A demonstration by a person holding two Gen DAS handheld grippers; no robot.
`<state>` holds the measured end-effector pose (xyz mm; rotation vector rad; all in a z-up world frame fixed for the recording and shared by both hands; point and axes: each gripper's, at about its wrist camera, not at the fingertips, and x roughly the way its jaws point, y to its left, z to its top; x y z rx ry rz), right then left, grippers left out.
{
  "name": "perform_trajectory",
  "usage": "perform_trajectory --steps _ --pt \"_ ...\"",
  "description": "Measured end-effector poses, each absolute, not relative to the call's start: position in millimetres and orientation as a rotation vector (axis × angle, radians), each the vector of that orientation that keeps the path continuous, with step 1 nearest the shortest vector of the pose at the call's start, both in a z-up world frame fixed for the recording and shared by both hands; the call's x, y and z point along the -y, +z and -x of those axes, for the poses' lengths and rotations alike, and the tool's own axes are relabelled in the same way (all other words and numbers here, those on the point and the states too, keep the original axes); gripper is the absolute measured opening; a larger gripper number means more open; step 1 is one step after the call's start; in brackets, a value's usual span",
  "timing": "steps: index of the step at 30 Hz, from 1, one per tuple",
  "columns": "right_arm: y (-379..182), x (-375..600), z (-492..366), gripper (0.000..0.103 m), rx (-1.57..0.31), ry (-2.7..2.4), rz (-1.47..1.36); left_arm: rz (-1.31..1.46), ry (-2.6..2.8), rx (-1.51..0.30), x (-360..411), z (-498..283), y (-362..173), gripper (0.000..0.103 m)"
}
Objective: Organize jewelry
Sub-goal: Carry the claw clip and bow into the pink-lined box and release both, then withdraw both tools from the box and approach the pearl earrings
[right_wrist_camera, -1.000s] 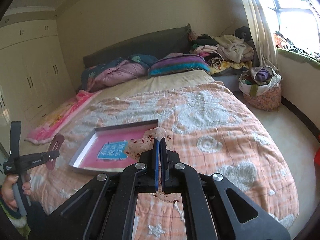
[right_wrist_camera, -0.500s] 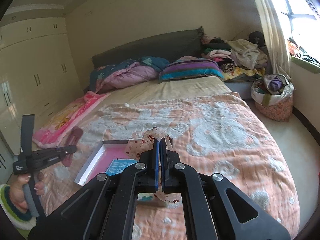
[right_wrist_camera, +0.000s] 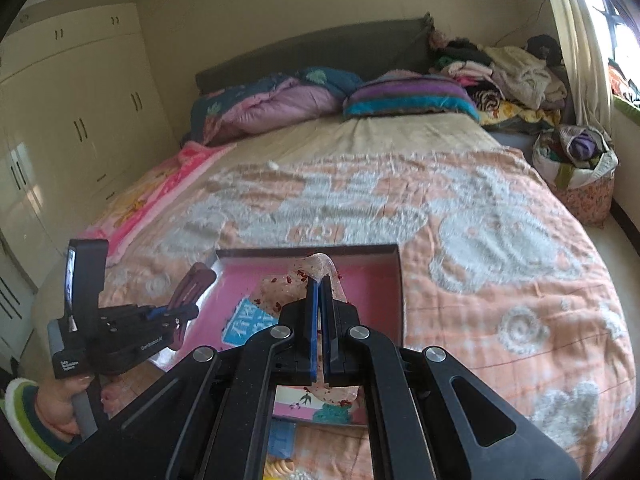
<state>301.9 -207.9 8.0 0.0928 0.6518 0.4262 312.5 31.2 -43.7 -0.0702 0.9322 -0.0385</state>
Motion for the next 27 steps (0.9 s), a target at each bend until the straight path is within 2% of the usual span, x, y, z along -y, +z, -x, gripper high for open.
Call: perform_trajectory --steps 5,8,10,12,13,15,17,19,22,27 --pt "-14 203 -305 0.001 -0.696 0.42 -0.102 0.052 -0.032 -0.974 -34 -313 -60 0.004" --pt "-28 198 -308 0.001 -0.729 0.411 -0.1 0.048 -0.024 -0.976 -37 -310 -63 0.012" --pt "-34 196 -308 0.002 -0.742 0.404 -0.088 0.027 -0.016 -0.969 -37 -306 -62 0.025" --pt "-39 193 -306 0.004 -0.751 0.399 -0.072 0.012 -0.01 -0.961 -37 -300 -59 0.028" --pt "-41 193 -306 0.008 -0.756 0.401 -0.071 0.012 -0.011 -0.959 -37 -297 -58 0.03" --pt "-43 194 -303 0.034 -0.762 0.378 -0.065 0.013 -0.007 -0.949 -37 -291 -54 0.037" --pt "-40 197 -297 0.049 -0.744 0.378 -0.075 0.011 -0.009 -0.936 -37 -285 -48 0.045" --pt "-35 203 -290 0.053 -0.727 0.373 -0.077 0.013 -0.008 -0.927 -37 -279 -43 0.061" --pt "-27 212 -276 0.064 -0.696 0.355 -0.084 0.034 -0.005 -0.906 -37 -270 -32 0.074" --pt "-8 235 -249 0.076 -0.649 0.335 -0.125 0.059 -0.01 -0.857 -35 -252 -9 0.086"
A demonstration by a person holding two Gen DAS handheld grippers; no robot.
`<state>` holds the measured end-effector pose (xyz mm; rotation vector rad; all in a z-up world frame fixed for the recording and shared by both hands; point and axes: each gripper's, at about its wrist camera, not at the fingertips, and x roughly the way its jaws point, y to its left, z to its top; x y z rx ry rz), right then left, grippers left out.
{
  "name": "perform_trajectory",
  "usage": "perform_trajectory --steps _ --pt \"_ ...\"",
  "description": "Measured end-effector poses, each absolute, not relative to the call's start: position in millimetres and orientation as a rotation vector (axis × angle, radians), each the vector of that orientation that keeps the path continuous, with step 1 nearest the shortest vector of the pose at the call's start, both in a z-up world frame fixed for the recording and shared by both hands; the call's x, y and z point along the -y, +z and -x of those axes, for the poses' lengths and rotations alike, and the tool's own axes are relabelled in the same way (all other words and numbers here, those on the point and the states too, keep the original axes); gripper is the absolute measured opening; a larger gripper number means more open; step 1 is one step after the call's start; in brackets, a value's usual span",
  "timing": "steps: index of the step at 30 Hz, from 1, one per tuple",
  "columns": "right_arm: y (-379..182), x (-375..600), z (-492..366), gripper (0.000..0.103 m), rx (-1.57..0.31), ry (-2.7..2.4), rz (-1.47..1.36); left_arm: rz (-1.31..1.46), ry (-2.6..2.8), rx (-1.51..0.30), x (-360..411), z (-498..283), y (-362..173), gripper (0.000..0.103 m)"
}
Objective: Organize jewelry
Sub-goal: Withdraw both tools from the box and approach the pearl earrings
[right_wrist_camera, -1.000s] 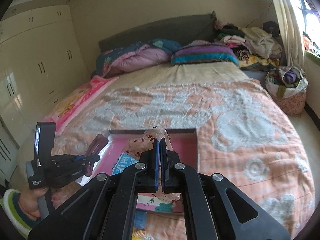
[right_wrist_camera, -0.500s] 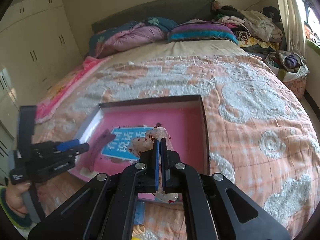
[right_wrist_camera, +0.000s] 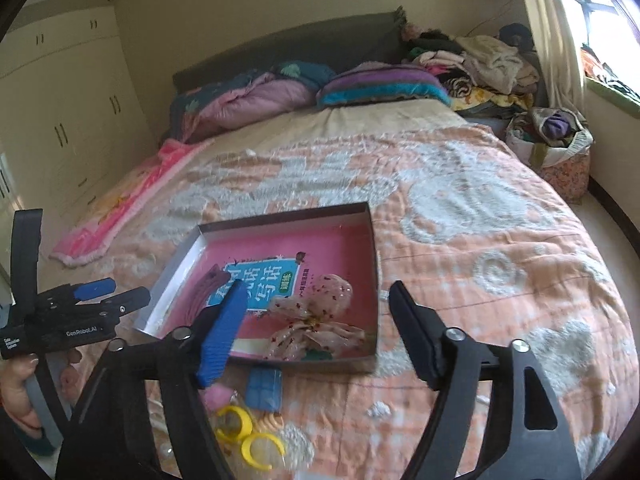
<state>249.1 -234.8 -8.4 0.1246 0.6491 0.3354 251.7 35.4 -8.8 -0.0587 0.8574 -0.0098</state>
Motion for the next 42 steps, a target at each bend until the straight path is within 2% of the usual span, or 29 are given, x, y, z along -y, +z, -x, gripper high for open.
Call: perform_trajectory --steps 3,7,21,42 --pt "5 245 -232 0.082 -0.613 0.329 -0.128 0.065 -0.009 -0.824 -33 -240 5 0.091" --pt "22 252 -214 0.083 -0.583 0.334 -0.128 0.083 -0.018 -0.794 -31 -226 21 0.092" --pt "59 270 -161 0.088 -0.503 0.354 -0.143 0.081 -0.032 -0.696 -26 -175 65 0.093" --pt "68 260 -100 0.091 -0.495 0.427 -0.055 0.013 -0.058 -0.717 -3 -109 51 0.093"
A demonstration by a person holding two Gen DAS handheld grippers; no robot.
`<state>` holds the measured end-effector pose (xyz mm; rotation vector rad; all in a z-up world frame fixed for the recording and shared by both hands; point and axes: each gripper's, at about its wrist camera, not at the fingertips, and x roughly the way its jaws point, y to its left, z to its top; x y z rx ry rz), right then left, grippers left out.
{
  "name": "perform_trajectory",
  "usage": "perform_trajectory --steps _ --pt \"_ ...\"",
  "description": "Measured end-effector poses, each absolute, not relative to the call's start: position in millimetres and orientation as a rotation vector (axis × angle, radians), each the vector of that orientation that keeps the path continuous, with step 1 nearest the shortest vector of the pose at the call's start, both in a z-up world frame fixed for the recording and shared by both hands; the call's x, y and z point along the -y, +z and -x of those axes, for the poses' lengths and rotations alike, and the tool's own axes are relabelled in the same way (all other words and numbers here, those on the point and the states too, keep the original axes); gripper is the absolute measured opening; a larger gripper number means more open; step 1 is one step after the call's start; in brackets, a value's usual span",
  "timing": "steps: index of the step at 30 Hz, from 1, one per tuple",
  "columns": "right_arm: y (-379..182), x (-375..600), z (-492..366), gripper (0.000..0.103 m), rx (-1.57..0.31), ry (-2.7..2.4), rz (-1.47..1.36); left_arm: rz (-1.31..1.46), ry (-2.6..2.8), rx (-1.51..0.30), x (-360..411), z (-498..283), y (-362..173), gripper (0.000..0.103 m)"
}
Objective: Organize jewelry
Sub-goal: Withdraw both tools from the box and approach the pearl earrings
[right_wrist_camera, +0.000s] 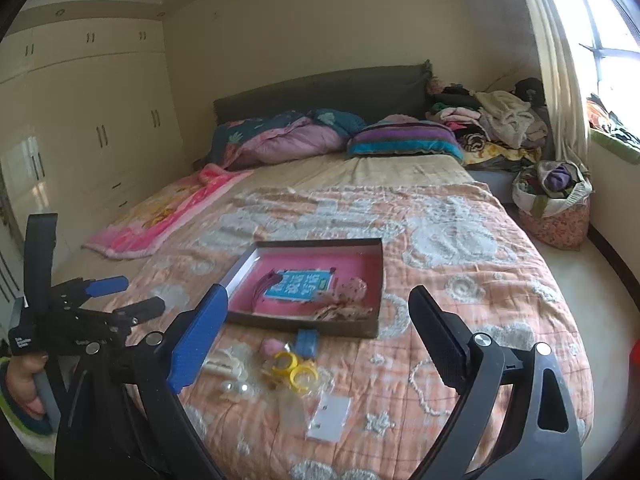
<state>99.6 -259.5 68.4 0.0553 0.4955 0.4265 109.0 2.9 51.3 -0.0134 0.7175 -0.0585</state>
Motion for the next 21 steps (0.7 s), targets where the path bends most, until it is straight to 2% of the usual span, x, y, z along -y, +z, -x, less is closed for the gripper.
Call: perform_trajectory --steps 21 --pt "29 242 -88 0.091 -0.59 0.492 0.019 -0.024 -0.08 -0.831 3 -85 -2 0.093"
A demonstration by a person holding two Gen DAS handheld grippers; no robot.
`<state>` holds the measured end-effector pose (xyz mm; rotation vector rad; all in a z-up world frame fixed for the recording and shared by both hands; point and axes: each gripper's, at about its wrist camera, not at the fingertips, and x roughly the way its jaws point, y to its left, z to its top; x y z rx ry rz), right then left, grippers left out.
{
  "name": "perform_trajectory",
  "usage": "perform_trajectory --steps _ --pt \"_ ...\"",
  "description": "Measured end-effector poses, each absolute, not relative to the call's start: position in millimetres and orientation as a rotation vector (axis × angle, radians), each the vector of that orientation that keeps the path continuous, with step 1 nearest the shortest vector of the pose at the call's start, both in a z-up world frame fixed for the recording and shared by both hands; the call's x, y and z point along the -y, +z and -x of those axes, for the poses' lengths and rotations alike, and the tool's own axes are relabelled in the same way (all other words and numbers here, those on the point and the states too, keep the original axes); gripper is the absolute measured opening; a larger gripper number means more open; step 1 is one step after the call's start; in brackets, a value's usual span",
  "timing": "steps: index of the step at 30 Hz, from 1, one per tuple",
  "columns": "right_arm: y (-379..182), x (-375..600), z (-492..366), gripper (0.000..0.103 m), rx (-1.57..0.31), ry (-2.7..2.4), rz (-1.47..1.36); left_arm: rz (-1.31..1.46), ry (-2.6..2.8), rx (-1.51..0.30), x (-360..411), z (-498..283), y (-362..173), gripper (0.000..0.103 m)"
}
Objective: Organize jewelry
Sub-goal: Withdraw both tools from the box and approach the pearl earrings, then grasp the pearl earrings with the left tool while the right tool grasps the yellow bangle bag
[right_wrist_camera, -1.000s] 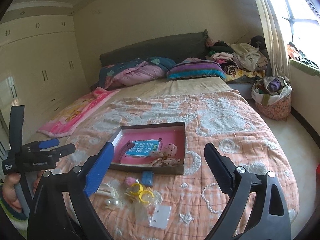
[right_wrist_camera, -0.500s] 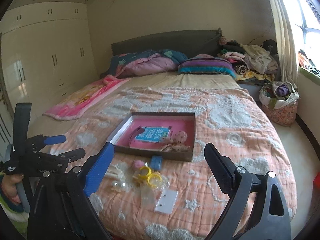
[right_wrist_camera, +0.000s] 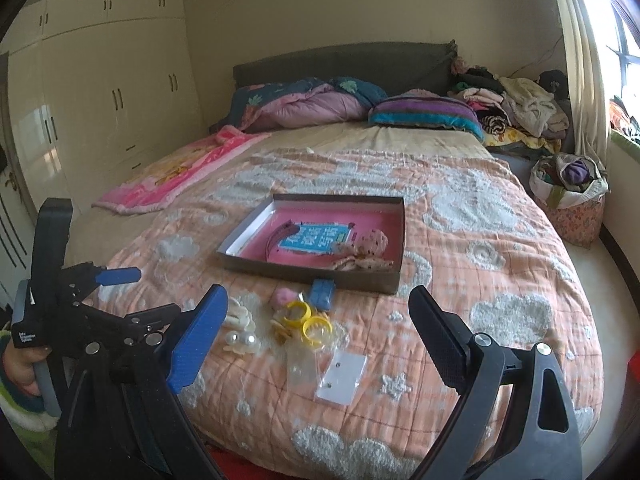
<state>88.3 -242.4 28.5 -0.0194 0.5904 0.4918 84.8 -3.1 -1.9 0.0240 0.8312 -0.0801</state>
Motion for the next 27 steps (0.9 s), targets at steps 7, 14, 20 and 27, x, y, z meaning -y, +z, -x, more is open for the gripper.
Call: perform_trajectory --steps 7,14,20,27 --pt "11 238 -93 0.091 -0.637 0.495 0.051 -0.025 -0.11 -0.878 6 -84 -22 0.093" --pt "-13 235 -112 0.091 -0.713 0.507 0.071 -0.002 -0.134 -0.948 9 -94 -54 0.093" --pt "-38 241 -139 0.091 -0.778 0.495 0.071 0.038 -0.161 -0.983 15 -107 -75 0.093" --pt "-61 239 -165 0.091 -0.828 0.501 0.109 0.091 -0.157 -1.026 19 -133 -100 0.086"
